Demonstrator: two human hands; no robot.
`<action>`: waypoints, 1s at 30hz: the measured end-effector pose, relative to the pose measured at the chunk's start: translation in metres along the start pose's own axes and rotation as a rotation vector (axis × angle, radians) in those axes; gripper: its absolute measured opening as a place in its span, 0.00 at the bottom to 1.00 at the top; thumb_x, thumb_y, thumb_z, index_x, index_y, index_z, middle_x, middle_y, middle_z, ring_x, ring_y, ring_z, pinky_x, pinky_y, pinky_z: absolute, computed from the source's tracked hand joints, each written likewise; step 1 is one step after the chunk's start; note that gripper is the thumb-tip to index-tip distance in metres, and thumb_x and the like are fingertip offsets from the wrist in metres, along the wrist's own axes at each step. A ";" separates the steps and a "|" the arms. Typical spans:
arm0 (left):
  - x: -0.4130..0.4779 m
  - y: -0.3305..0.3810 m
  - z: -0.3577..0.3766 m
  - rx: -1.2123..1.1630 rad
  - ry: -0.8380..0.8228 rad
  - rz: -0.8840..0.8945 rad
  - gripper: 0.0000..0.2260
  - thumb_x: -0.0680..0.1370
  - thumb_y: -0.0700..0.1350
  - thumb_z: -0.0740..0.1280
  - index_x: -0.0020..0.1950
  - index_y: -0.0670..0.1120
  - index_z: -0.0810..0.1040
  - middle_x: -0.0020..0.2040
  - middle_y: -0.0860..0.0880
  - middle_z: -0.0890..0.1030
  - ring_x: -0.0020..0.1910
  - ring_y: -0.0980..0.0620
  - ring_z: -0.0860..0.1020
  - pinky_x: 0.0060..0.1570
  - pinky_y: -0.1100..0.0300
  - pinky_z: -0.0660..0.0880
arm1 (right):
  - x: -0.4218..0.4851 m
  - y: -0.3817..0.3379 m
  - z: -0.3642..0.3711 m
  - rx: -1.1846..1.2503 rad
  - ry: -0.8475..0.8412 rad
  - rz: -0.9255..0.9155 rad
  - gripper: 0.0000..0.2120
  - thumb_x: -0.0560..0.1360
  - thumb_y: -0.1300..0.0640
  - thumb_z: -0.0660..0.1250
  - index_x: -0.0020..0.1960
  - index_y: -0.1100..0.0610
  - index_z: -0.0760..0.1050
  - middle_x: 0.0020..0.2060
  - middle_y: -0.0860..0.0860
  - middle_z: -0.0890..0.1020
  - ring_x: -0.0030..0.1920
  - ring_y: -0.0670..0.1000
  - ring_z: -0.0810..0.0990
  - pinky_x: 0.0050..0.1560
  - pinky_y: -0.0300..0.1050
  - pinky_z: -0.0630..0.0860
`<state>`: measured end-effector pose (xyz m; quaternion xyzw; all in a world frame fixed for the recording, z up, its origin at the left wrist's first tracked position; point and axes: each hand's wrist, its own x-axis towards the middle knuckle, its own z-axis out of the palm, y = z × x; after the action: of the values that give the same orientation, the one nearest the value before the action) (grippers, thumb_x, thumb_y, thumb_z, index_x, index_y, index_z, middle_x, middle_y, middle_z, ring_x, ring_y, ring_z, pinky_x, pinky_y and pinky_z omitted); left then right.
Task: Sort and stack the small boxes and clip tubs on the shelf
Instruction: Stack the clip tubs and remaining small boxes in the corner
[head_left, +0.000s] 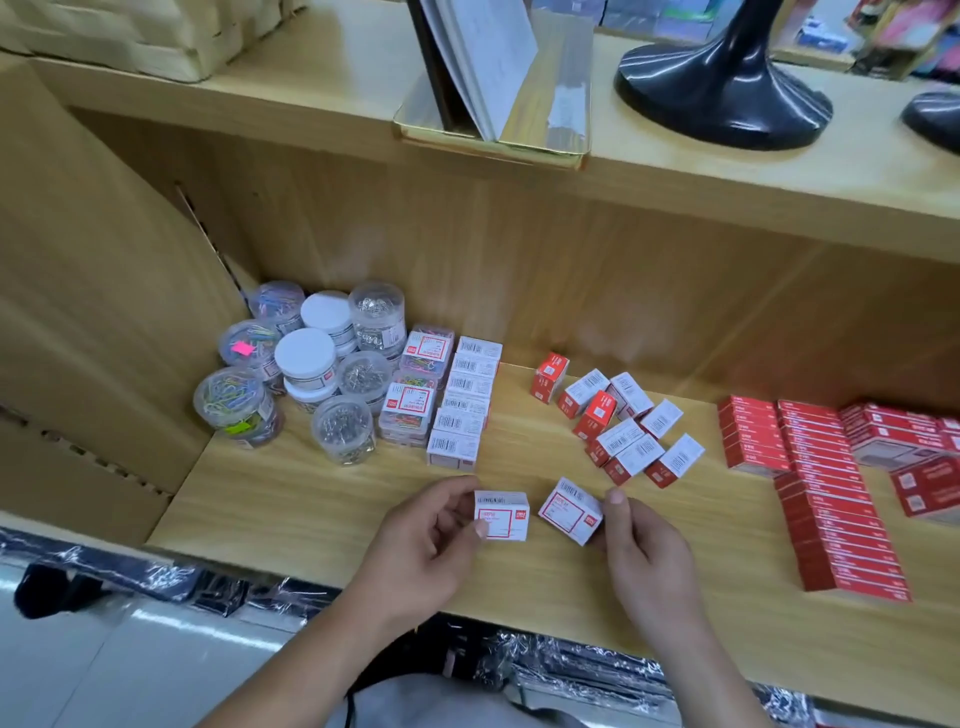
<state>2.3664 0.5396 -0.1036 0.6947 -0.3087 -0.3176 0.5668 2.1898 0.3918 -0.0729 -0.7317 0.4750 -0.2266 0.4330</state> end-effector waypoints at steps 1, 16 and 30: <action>0.001 0.000 0.000 -0.009 -0.004 -0.008 0.16 0.76 0.42 0.72 0.62 0.54 0.79 0.49 0.52 0.85 0.40 0.52 0.79 0.44 0.59 0.77 | -0.001 -0.002 0.000 0.041 0.003 0.025 0.22 0.82 0.44 0.56 0.34 0.52 0.76 0.29 0.41 0.81 0.32 0.40 0.76 0.33 0.31 0.68; -0.001 -0.006 -0.009 0.049 -0.132 0.041 0.15 0.76 0.40 0.74 0.59 0.56 0.82 0.47 0.55 0.83 0.40 0.54 0.79 0.42 0.60 0.76 | -0.006 0.013 -0.007 0.321 -0.176 0.009 0.14 0.68 0.63 0.79 0.50 0.49 0.85 0.36 0.51 0.82 0.34 0.46 0.71 0.37 0.36 0.72; 0.021 0.031 0.014 0.654 -0.321 0.199 0.35 0.73 0.57 0.73 0.77 0.61 0.63 0.49 0.64 0.73 0.49 0.62 0.75 0.56 0.60 0.76 | -0.008 0.022 -0.008 0.155 -0.304 -0.097 0.33 0.58 0.55 0.83 0.62 0.45 0.79 0.48 0.44 0.81 0.35 0.44 0.71 0.38 0.36 0.72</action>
<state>2.3658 0.5095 -0.0777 0.7469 -0.5446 -0.2508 0.2875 2.1691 0.3915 -0.0865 -0.7440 0.3493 -0.1698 0.5438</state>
